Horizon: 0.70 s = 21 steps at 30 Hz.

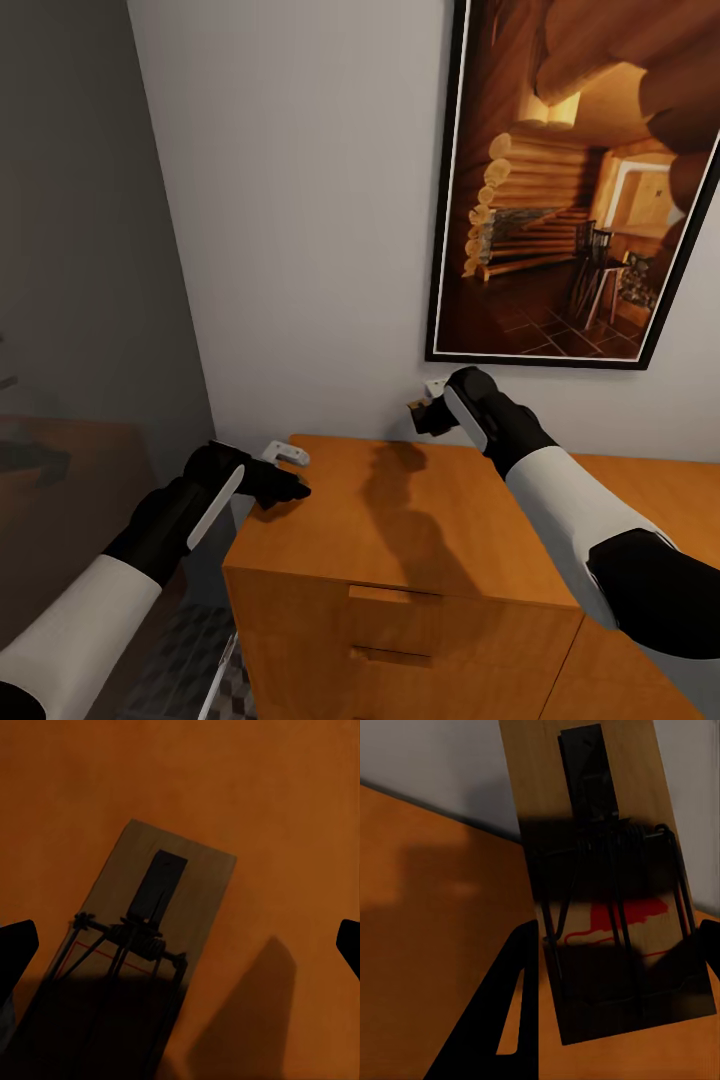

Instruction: Take the four mousetraps from the cabinet in the bathroom and place them on the bathroom floor. Make sure all four end up on the same floor surface, and ensure that at least two of them are either under or directly next to the same bathroom sink.

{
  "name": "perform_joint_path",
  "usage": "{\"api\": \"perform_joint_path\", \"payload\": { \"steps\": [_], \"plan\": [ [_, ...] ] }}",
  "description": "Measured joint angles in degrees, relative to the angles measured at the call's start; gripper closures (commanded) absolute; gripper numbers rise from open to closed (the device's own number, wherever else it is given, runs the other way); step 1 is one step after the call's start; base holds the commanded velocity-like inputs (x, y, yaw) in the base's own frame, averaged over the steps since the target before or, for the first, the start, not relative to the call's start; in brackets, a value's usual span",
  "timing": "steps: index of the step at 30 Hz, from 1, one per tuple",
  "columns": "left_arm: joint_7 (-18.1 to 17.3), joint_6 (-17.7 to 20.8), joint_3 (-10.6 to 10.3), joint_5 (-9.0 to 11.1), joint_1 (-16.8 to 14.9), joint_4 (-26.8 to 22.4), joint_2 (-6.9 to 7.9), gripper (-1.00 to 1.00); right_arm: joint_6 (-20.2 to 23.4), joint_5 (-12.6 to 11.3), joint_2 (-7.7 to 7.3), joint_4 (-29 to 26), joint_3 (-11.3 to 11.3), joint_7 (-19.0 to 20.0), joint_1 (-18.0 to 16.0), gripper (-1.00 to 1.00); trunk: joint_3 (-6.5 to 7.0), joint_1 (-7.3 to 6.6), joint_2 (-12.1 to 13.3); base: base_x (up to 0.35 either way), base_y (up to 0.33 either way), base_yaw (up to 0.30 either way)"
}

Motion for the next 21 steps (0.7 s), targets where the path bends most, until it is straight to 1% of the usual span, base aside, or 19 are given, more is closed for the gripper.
{"api": "perform_joint_path", "payload": {
  "steps": [11,17,21],
  "plan": [
    [-0.1,0.1,0.0,-0.2,0.0,0.0,0.28,-1.0,0.0,0.0,-0.22,0.0,0.1,0.0,0.0,1.0,0.0,0.0,0.0,0.0,0.0,0.0],
    [-0.1,0.3,0.0,-0.2,0.0,-0.7,1.39,-1.0,0.0,0.1,-0.2,0.0,0.1,-0.1,0.0,1.0,0.0,0.0,0.0,0.0,0.0,0.0],
    [-0.1,0.4,0.0,-0.2,0.0,-0.8,1.79,-1.0,0.0,0.1,-0.18,0.0,0.1,-0.2,0.0,1.0,0.0,0.0,0.0,0.0,0.0,0.0]
  ]
}}
